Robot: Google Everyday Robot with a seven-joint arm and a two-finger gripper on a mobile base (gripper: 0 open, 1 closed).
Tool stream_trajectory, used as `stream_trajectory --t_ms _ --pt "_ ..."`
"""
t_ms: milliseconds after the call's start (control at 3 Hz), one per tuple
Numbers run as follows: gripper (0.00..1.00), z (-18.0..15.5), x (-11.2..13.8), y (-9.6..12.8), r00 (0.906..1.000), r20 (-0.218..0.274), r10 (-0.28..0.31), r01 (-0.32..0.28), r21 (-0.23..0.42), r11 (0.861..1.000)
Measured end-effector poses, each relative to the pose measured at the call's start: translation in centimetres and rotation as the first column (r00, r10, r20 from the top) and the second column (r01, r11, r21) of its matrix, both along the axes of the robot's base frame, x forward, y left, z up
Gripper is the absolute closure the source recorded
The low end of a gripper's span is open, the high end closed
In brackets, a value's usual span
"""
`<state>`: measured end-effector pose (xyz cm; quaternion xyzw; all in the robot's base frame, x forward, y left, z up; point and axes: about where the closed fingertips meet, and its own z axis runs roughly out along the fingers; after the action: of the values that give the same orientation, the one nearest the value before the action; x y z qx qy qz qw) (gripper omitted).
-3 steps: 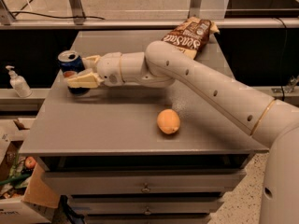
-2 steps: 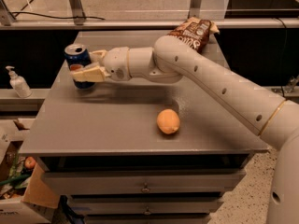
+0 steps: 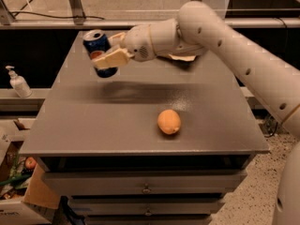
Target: Knock pepsi can over
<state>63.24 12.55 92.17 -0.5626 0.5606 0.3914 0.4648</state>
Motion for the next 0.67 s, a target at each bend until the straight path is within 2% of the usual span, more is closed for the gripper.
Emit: stream_trajectory --t_ms 333,667 --pt "1.00 -1.0 -0.8 -3.5 0.9995 -0.026 0.019 -0.023 -0.176 0.984" --pt "1.00 -1.4 -1.7 -6.6 0.9987 -0.045 0.024 -0.039 -0.363 0.931"
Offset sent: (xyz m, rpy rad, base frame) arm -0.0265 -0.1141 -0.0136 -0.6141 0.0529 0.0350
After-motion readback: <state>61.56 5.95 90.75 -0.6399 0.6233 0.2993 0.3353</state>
